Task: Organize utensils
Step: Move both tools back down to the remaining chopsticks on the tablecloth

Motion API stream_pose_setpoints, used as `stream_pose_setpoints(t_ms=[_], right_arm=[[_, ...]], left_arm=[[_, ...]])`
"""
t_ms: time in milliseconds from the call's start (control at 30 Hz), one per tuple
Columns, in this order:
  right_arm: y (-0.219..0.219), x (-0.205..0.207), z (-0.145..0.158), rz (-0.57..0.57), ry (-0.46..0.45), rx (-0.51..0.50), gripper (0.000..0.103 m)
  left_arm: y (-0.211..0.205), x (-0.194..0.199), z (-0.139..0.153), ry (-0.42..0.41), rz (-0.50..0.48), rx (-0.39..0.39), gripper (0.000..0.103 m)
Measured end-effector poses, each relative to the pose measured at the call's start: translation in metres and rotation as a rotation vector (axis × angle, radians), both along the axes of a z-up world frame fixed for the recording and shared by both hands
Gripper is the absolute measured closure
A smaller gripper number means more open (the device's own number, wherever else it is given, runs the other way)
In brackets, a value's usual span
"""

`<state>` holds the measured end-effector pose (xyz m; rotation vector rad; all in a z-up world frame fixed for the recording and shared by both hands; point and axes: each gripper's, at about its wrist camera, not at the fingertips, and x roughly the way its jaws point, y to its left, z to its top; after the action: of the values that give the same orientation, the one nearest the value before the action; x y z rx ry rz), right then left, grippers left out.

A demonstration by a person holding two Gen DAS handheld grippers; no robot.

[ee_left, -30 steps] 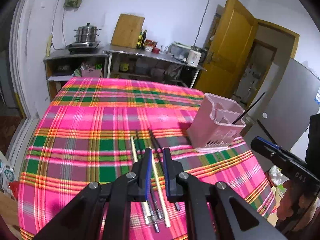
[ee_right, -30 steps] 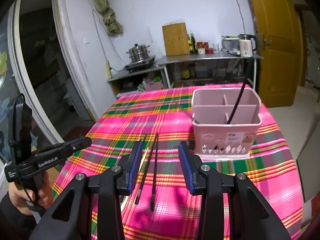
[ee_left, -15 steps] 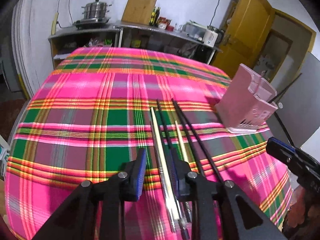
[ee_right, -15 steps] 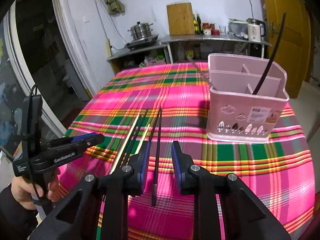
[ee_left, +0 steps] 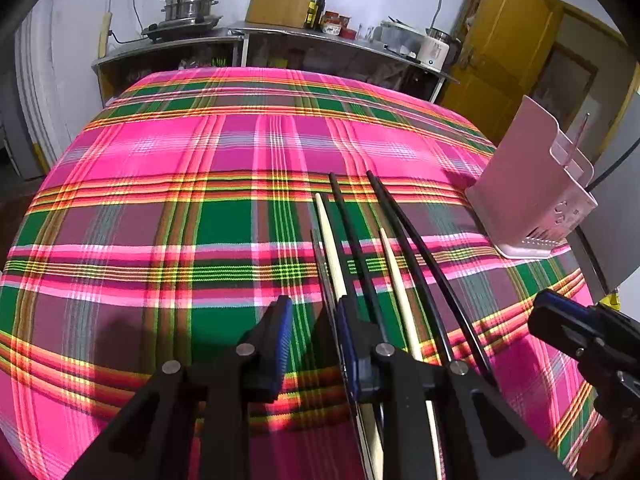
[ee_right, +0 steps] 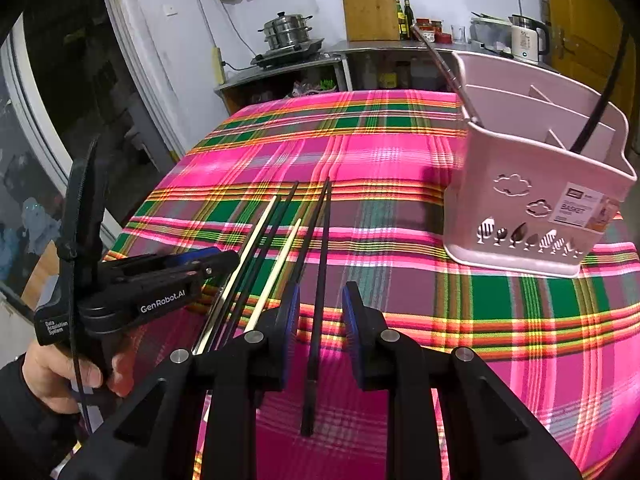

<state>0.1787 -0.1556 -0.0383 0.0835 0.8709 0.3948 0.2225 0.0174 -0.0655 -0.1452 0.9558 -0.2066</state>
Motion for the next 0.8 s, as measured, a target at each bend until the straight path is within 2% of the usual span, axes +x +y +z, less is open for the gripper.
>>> stream_pose_setpoints(t_ms=[333, 367, 400, 433, 533, 800], right_arm=[[0.003, 0.014, -0.011, -0.003, 0.031, -0.005, 0.08], [0.004, 0.015, -0.013, -0.003, 0.034, -0.007, 0.08], [0.005, 0.016, -0.015, -0.003, 0.037, -0.009, 0.08], [0.006, 0.019, -0.016, -0.002, 0.041, -0.013, 0.08], [0.009, 0.025, -0.022, -0.001, 0.052, -0.022, 0.08], [0.023, 0.047, -0.034, 0.008, 0.077, -0.041, 0.082]], left_arm=[[0.001, -0.003, -0.002, -0.016, 0.007, 0.023, 0.081], [-0.001, -0.002, -0.002, -0.016, 0.006, 0.041, 0.084], [-0.001, -0.001, -0.002, -0.017, 0.008, 0.06, 0.093], [-0.001, -0.001, -0.002, -0.018, 0.011, 0.075, 0.094], [0.009, 0.001, -0.002, -0.006, 0.004, 0.034, 0.096], [0.027, 0.002, -0.002, -0.001, 0.028, 0.027, 0.098]])
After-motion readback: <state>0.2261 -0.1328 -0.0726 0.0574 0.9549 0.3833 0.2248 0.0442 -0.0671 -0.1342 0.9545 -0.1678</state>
